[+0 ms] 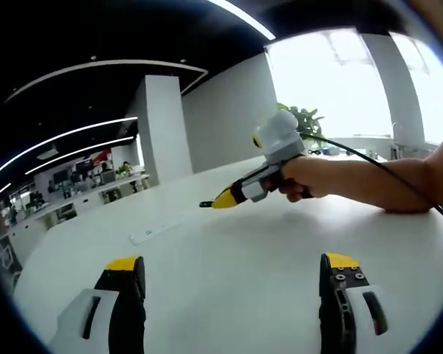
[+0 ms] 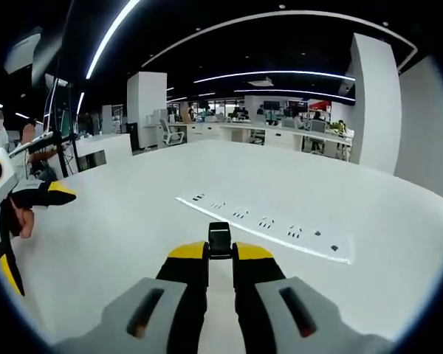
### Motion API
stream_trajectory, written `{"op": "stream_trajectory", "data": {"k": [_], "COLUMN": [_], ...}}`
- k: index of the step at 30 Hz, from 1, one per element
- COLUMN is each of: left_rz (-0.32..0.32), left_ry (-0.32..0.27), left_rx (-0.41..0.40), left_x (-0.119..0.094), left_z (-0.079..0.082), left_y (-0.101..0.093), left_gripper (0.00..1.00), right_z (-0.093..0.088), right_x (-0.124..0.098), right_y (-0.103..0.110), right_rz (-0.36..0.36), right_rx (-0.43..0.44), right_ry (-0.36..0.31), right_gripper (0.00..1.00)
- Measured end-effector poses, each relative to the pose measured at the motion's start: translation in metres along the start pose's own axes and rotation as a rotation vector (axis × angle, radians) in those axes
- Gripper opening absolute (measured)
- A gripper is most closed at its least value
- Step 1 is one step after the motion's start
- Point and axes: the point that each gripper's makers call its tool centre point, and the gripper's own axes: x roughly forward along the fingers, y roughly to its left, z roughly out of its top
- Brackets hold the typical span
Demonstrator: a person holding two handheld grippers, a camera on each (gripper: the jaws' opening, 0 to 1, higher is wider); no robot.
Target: Snap the two parts of the plastic buckle together until the buckle closes and remains connected.
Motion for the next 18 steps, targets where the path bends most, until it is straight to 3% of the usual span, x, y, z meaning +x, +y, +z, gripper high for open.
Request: {"op": "stream_trajectory", "data": {"k": [8, 18], "left_rz": [0.006, 0.007], "left_ry": [0.019, 0.025], "left_rx": [-0.023, -0.027], "left_x": [0.001, -0.006], "left_z": [-0.003, -0.006], "left_y": [0.002, -0.008], "left_gripper": [1.0, 1.0], "right_z": [-0.001, 0.0], "right_x": [0.006, 0.019], "right_y": [-0.003, -0.006], "right_rz": [-0.004, -0.001], "right_rx": [0.001, -0.001], "right_ry": [0.009, 0.019], "right_gripper": [0.11, 0.11]}}
